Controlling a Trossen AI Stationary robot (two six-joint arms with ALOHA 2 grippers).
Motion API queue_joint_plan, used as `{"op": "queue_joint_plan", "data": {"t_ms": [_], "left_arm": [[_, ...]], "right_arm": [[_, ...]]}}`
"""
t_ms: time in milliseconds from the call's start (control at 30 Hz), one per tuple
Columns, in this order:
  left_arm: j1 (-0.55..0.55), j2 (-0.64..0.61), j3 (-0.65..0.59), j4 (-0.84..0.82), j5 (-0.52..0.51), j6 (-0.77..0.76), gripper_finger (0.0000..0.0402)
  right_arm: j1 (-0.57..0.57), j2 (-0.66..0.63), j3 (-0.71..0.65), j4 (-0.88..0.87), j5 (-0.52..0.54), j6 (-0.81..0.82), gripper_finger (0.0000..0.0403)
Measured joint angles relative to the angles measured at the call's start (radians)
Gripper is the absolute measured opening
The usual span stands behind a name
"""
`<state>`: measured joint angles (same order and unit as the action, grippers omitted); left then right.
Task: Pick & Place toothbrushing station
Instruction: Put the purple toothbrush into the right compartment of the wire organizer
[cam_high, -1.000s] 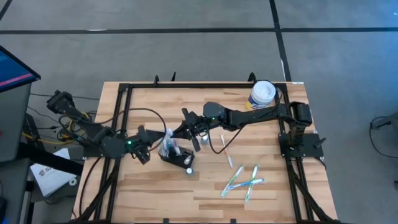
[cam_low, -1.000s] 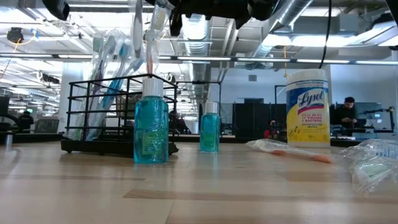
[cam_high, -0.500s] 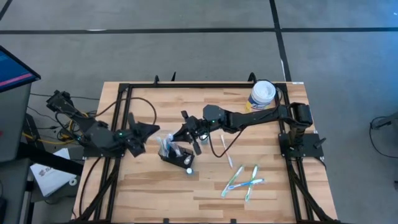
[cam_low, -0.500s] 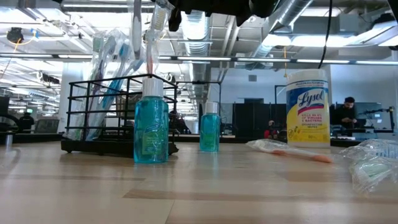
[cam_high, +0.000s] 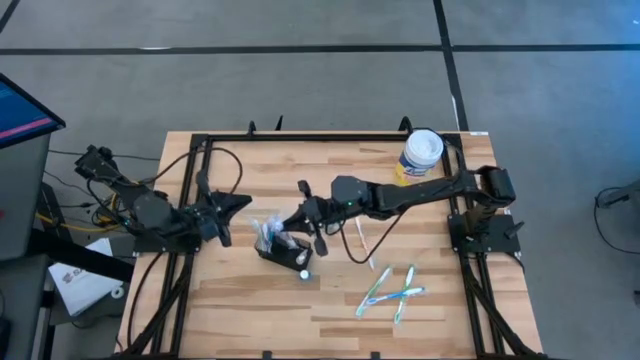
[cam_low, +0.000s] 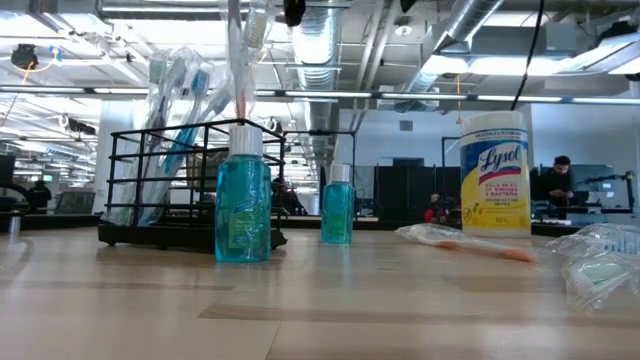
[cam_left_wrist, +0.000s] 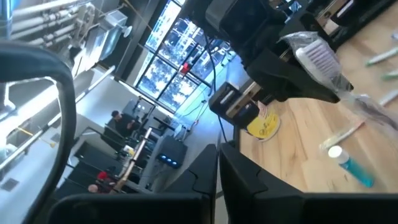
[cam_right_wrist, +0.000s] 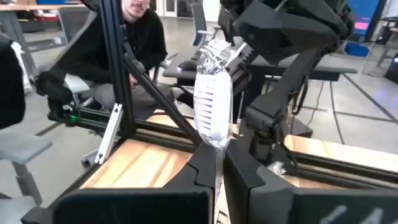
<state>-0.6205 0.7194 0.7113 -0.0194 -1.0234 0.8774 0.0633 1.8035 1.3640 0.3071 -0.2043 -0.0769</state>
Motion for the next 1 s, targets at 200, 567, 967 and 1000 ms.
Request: {"op": "queue_joint_plan", "data": {"t_ms": [200, 567, 967, 1000], "left_arm": [[0.027, -0.004, 0.0, 0.022, 0.042, -0.055, 0.0012], [0.274, -0.01, 0.0, 0.028, 0.349, -0.297, 0.0012], [0.53, 0.028, 0.0, 0.023, 0.693, -0.498, 0.0012], [0.549, 0.032, 0.0, 0.028, 0.728, -0.513, 0.0012]], "right_arm": [[0.013, -0.051, -0.029, -0.055, 0.077, -0.018, 0.0001], [0.022, -0.119, -0.204, 0.148, 0.109, -0.011, 0.0001], [0.049, -0.097, -0.231, 0.196, 0.101, 0.001, 0.0001], [0.054, -0.096, -0.231, 0.195, 0.101, -0.005, 0.0001]]}}
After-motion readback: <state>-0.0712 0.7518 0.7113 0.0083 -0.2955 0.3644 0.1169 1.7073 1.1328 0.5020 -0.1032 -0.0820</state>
